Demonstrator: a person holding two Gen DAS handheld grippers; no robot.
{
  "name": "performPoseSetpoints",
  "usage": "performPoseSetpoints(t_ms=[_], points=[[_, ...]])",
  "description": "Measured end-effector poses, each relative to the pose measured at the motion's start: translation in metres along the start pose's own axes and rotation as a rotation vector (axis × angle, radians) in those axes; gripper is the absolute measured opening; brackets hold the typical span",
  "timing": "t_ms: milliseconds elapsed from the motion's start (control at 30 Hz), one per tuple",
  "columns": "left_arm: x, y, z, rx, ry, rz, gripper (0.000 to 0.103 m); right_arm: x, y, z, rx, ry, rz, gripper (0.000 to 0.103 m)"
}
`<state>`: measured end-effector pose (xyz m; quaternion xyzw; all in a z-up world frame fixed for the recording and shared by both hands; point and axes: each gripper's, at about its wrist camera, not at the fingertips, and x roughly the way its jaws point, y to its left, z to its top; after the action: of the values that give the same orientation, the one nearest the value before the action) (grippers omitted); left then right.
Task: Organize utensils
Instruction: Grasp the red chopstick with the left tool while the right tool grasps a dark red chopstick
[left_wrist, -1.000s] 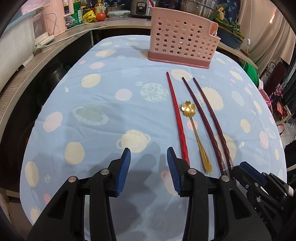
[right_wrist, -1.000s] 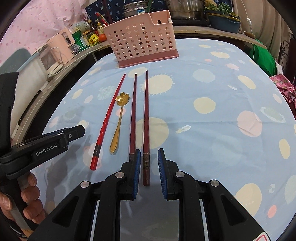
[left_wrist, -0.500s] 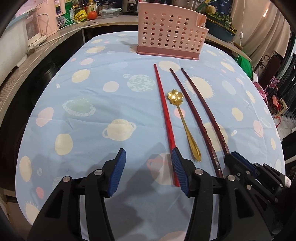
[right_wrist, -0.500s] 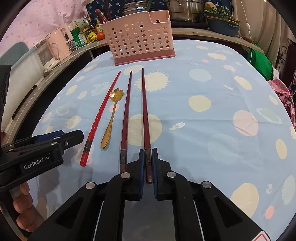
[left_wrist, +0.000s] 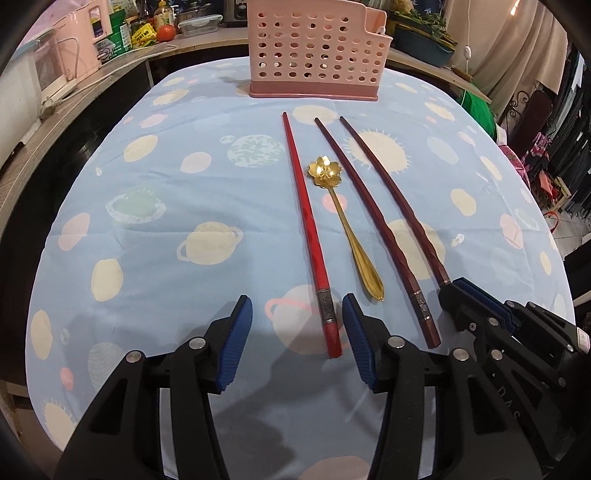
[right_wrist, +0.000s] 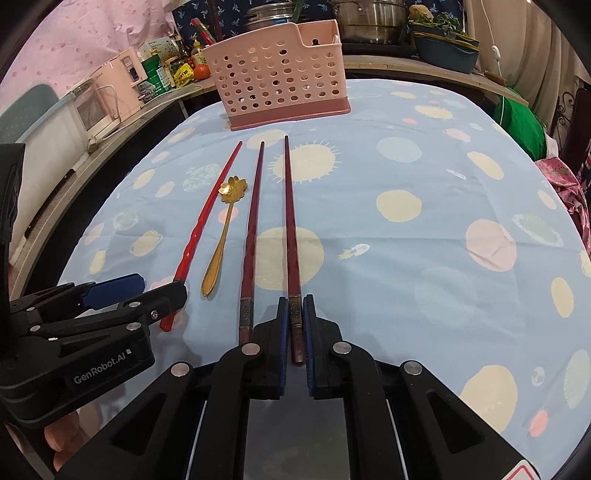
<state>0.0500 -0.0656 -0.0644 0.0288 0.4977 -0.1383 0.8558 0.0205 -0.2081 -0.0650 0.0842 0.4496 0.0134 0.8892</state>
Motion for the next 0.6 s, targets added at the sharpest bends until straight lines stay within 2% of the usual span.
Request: performPoseSetpoints(t_ms=[600], points=[[-0.0007, 0.0016, -0.0004, 0.012, -0.002, 0.004, 0.010, 0.0001, -0.0003, -0.0005, 0.001, 0.000, 0.001, 0.007]])
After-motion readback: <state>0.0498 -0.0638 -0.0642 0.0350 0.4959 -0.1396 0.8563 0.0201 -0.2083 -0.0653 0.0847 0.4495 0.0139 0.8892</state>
